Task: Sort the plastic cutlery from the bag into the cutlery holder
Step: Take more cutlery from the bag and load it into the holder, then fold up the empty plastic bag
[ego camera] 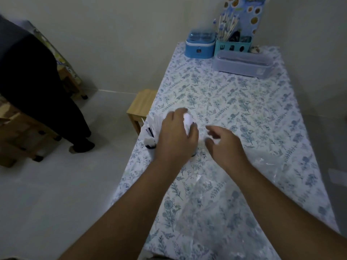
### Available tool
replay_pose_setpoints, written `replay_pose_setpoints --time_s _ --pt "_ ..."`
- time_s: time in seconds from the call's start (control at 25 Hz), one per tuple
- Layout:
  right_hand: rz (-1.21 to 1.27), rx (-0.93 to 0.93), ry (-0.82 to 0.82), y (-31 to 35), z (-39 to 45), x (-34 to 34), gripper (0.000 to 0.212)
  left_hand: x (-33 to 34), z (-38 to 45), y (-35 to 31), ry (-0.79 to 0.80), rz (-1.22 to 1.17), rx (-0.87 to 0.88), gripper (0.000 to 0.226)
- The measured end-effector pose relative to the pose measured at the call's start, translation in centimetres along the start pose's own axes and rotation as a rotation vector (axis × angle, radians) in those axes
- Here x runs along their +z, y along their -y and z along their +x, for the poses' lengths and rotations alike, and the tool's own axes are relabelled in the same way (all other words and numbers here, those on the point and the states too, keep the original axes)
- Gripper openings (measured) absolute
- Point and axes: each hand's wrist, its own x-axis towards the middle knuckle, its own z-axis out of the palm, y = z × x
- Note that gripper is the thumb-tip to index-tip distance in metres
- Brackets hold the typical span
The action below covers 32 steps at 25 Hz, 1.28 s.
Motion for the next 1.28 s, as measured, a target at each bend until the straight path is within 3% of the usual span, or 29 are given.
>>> replay_pose_setpoints --time_s 0.12,0.24,0.36,0.48,0.56,0.72,0.84,0.92,1.0,1.08,1.16,1.2,1.28 --pt "-0.245 0.111 -0.083 -7.5 -6.3 0.2 0.041 4.2 -6.4 2.0 0.352 0.074 0.179 0.034" --pt "-0.377 0.202 0.068 -15.1 -14.0 1.5 0.062 8.3 -15.1 6.7 0.709 0.353 0.353 0.058" --pt "-0.445 0.129 0.228 -17.9 -17.8 0.2 0.071 8.5 -20.0 7.2 0.771 0.323 0.284 0.061" --pt "-0.421 0.101 0.081 -16.8 -15.3 -1.9 0.077 10.1 -18.0 5.3 0.618 0.229 0.484 0.051" --pt "-0.419 0.079 0.103 -15.9 -12.1 -3.0 0.087 11.9 -13.6 4.1 0.631 0.327 0.547 0.079" --pt "-0.361 0.303 0.444 -17.2 -7.1 -4.6 0.129 15.5 -6.4 4.8 1.043 0.569 0.274 0.151" --pt "-0.439 0.380 0.529 -17.2 -5.7 -4.6 0.140 16.7 -4.3 5.4 1.131 0.680 0.184 0.172" --pt "-0.447 0.358 0.470 -16.4 -6.1 -4.6 0.129 16.2 -4.9 4.4 1.080 0.655 0.193 0.165" --pt "-0.304 0.362 0.264 -16.1 -7.5 -5.3 0.099 14.9 -6.6 3.2 0.813 0.416 0.104 0.128" --pt "0.141 0.572 0.013 -16.7 -9.7 -6.0 0.068 13.1 -9.0 2.3 0.523 0.012 -0.285 0.074" --pt "0.663 0.841 -0.139 -17.5 -11.7 -6.2 0.054 12.4 -11.2 1.7 0.430 -0.399 -0.826 0.047" --pt "0.802 0.898 -0.185 -17.9 -12.4 -6.2 0.051 12.4 -12.0 1.6 0.397 -0.487 -0.968 0.042" --pt "0.859 0.913 -0.229 -18.4 -13.0 -6.3 0.047 12.8 -12.6 2.2 0.342 -0.513 -1.046 0.038"
